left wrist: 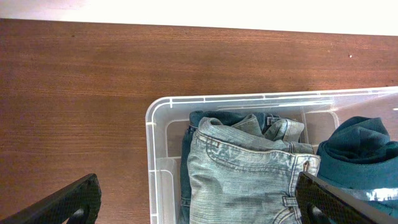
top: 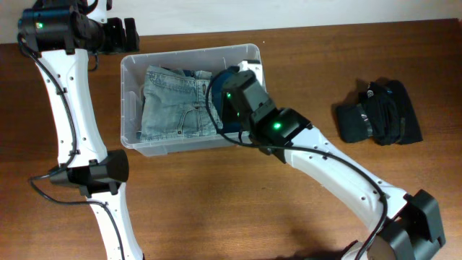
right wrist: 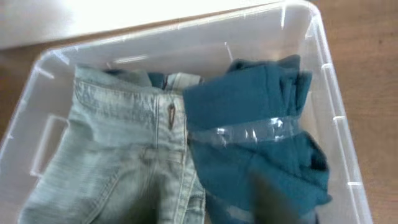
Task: Pack container
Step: 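Lower the teal garment into the container's right side and release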
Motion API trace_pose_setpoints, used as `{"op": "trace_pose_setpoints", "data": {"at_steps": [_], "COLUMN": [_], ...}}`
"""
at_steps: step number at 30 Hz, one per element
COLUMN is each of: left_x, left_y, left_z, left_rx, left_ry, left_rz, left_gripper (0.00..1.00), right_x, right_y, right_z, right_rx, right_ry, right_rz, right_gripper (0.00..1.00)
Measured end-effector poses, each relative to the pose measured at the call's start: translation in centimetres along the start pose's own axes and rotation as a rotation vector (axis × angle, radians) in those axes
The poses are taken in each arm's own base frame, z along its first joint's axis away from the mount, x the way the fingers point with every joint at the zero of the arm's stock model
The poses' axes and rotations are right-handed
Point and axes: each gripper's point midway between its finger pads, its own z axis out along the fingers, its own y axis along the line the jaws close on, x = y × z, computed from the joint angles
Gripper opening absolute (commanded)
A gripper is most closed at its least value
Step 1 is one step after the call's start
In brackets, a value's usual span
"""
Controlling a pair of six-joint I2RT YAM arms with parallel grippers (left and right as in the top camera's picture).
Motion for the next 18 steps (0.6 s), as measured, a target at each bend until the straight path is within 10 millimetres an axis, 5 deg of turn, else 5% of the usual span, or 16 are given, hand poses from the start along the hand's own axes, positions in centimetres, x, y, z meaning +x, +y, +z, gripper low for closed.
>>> {"op": "trace_pose_setpoints", "data": {"at_steps": [4, 8, 14, 18], "left_x": [0.0, 0.1, 0.1, 0.1], "left_y": [0.0, 0.0, 0.0, 0.0], "left_z": [0.0, 0.0, 0.0, 0.0], "left_rx": [0.0, 0.0, 0.0, 0.0], "left_ry": [0.0, 0.002, 0.005, 0.005], "left_rz": [0.0, 0.0, -0.001, -0.001], "left_gripper": [0.99, 0.99, 0.99, 0.99], "right_x": [-2.4, -3.0, 3.1, 5.8], "right_y": [-1.0, 0.0, -0.6, -1.5], "right_z": [0.3, 1.6, 8.3, 10.7], "right_rx": [-0.022, -0.072, -0.066, -0.048], "right_ry": [-0.055, -0.078, 0.086, 0.157], "right_rz": [-0.047, -0.098, -0.137, -0.145], "right_gripper": [0.04, 0.04, 0.04, 0.04]}}
